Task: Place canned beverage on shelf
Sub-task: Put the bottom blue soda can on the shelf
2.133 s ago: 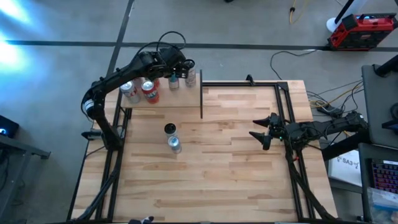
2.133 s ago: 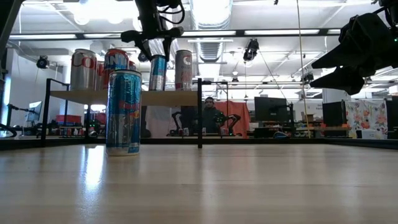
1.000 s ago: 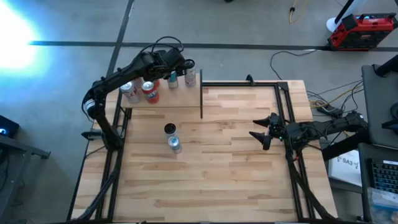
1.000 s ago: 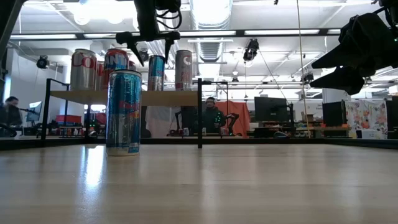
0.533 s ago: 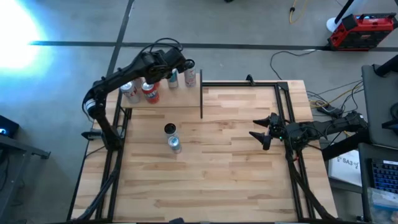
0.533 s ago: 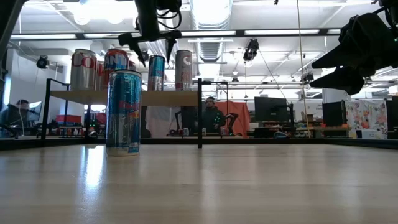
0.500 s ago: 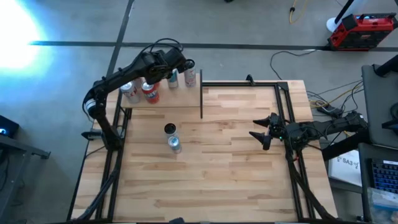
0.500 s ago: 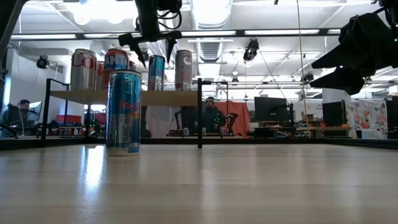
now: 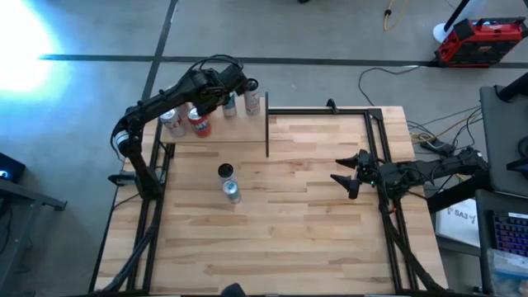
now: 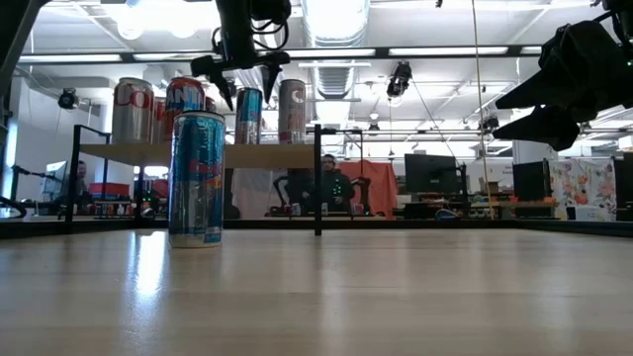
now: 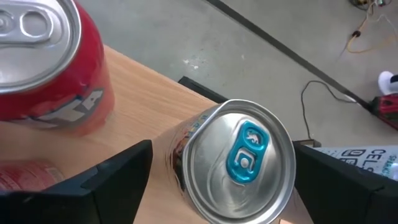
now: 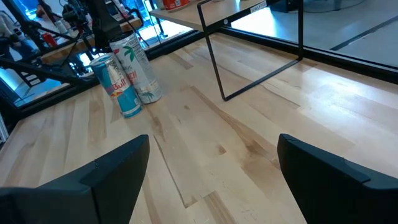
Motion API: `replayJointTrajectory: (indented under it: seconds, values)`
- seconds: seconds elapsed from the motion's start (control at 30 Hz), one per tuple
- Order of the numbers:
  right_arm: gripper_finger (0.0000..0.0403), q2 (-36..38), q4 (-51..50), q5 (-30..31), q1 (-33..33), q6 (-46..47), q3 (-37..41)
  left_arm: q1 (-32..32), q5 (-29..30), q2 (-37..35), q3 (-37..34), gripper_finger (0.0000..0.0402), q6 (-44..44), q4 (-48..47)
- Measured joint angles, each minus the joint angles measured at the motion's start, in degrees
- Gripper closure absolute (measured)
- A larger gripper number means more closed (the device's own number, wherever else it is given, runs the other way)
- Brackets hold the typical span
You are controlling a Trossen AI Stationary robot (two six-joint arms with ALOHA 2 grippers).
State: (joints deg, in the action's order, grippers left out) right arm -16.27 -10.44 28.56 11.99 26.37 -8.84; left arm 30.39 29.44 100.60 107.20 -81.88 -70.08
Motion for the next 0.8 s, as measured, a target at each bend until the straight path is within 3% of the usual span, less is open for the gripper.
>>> replayJointTrajectory:
  seconds: [0.3, 0.8]
  values:
    - [0.0067, 0.0, 0.0, 0.0, 0.0, 0.0, 0.0, 0.0, 0.0, 0.0, 0.0, 0.0067, -1.4, -0.3]
    - [0.0067, 0.0, 0.0, 0.0, 0.0, 0.0, 0.0, 0.0, 0.4, 0.0, 0.0, 0.0123, -1.0, -0.4]
